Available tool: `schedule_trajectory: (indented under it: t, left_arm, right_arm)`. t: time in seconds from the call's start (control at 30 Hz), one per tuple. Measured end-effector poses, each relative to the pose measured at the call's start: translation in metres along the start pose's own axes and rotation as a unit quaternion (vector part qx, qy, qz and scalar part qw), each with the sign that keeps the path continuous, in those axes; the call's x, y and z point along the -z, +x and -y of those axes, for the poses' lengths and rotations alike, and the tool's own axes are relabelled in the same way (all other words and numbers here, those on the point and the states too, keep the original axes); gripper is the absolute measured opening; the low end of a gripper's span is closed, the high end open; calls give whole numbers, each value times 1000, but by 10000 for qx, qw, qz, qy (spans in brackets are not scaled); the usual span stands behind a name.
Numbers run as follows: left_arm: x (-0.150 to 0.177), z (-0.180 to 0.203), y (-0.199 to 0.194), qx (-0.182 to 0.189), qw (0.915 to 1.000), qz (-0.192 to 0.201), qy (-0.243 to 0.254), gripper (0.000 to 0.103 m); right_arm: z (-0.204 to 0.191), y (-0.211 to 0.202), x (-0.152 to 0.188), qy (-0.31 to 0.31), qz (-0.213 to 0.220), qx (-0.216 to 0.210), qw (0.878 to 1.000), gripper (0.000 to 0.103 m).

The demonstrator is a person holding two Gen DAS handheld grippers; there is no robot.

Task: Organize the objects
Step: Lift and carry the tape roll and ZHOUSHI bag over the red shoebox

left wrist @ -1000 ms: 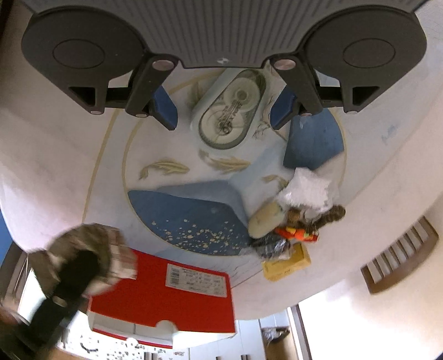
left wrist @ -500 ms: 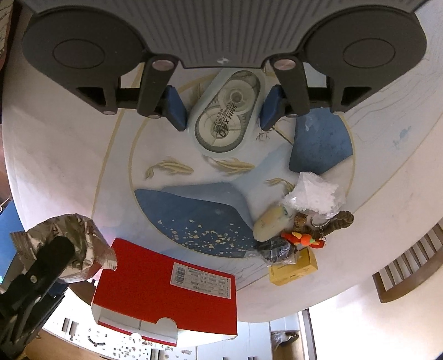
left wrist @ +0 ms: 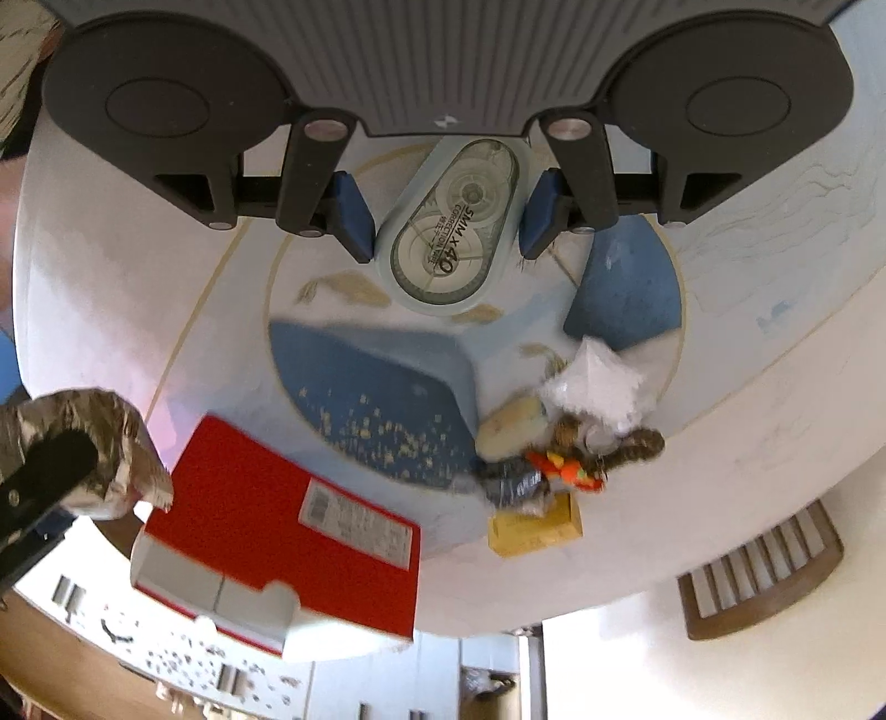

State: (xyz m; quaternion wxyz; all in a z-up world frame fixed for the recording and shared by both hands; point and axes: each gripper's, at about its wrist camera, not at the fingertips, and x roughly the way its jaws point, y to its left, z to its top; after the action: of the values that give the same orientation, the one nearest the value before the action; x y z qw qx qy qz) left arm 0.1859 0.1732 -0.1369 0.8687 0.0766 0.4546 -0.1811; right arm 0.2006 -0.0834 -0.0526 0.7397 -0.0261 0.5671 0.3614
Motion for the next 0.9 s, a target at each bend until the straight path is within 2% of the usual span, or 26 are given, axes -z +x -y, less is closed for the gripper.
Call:
schedule_trajectory:
  t: [0.3, 0.63, 0.9]
  left_arm:
    - [-47, 31, -31, -123, 9978, 506, -407, 56]
    - [-115, 81, -40, -297, 9959, 747, -405, 56]
    - [-171, 123, -21, -424, 9957, 741, -365, 56]
  right_arm:
    - [28, -31, -8, -80, 360, 8, 9993, 55]
    - [92, -65, -19, 2, 915, 69, 9958, 55]
    - [146, -81, -33, -236, 1396, 569, 9883, 55]
